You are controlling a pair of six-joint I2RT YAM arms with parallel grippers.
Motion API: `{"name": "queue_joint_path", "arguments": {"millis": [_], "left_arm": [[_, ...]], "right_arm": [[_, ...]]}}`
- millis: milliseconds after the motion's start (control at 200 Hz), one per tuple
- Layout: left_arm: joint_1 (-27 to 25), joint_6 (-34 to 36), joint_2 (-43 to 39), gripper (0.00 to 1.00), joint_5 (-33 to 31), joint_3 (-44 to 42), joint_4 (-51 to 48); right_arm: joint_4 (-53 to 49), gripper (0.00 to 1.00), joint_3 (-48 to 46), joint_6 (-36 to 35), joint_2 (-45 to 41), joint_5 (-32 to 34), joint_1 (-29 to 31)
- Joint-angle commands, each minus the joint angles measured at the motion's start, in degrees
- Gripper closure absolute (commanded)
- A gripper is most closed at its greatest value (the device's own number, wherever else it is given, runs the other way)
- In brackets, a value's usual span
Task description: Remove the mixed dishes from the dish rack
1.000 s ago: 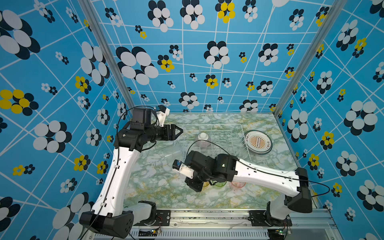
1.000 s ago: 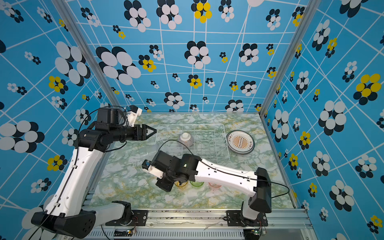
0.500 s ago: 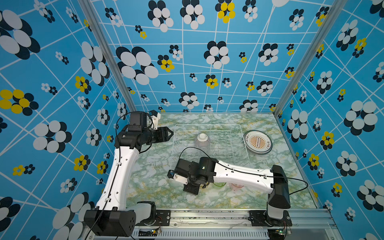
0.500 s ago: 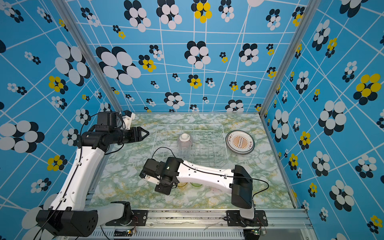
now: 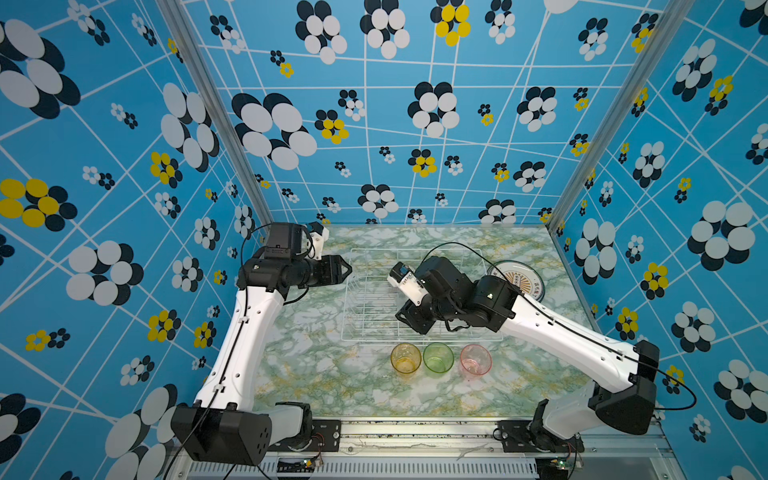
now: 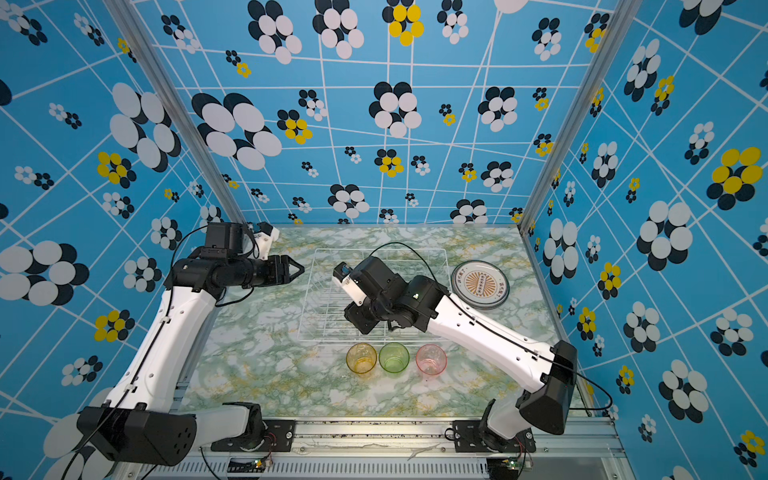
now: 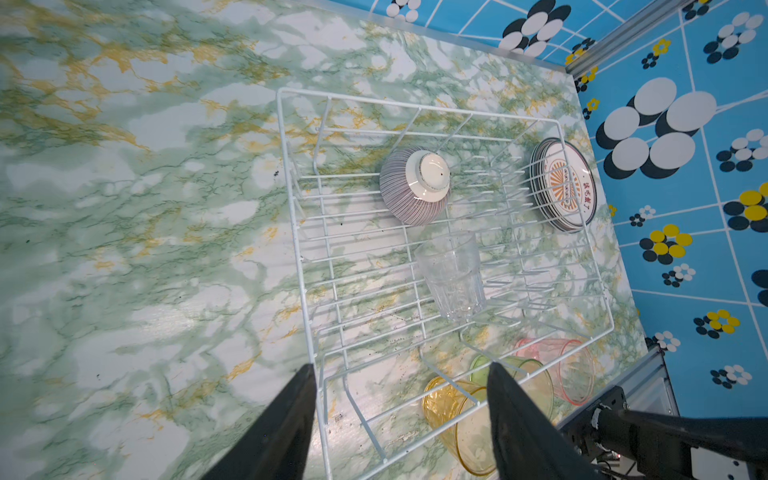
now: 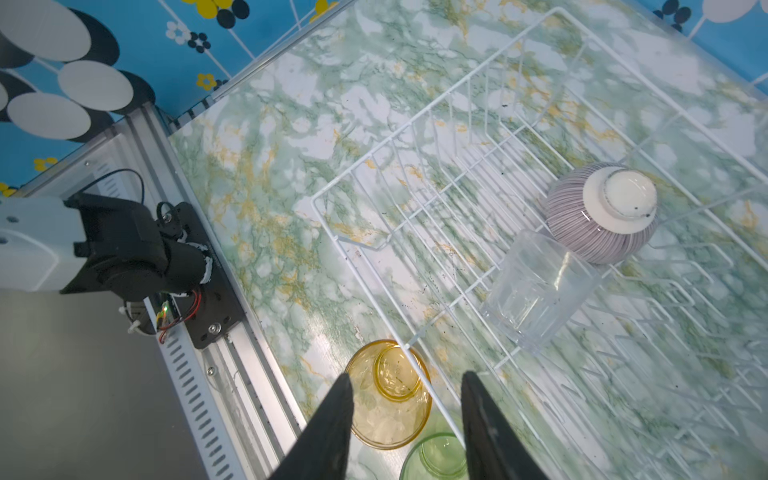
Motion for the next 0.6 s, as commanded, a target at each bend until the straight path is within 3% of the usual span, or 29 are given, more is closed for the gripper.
{"name": "queue_joint_path", "arguments": {"millis": [0, 235, 380, 595], "left_arm": [[-4.48, 3.32, 2.65, 0.33, -2.82, 3.07, -4.87], [-10.51, 2.02, 9.04, 0.37, 0.65, 3.87, -3.69], [-10.77, 0.46, 10.70, 0.36, -0.12, 3.35, -2.11], [-11.47, -0.86, 14.12, 0.38, 3.73, 1.72, -0.87]], "right_arm": [[1.94, 0.48, -2.59, 5.22, -1.03, 1.08, -2.75], [-0.03, 0.45, -3.84, 8.60, -1.41, 0.73, -7.74], [-7.12, 0.37, 1.07, 7.65, 4.10, 3.56, -7.99], [-5.59, 0.35, 2.85, 7.39, 8.48, 4.44, -8.99]]}}
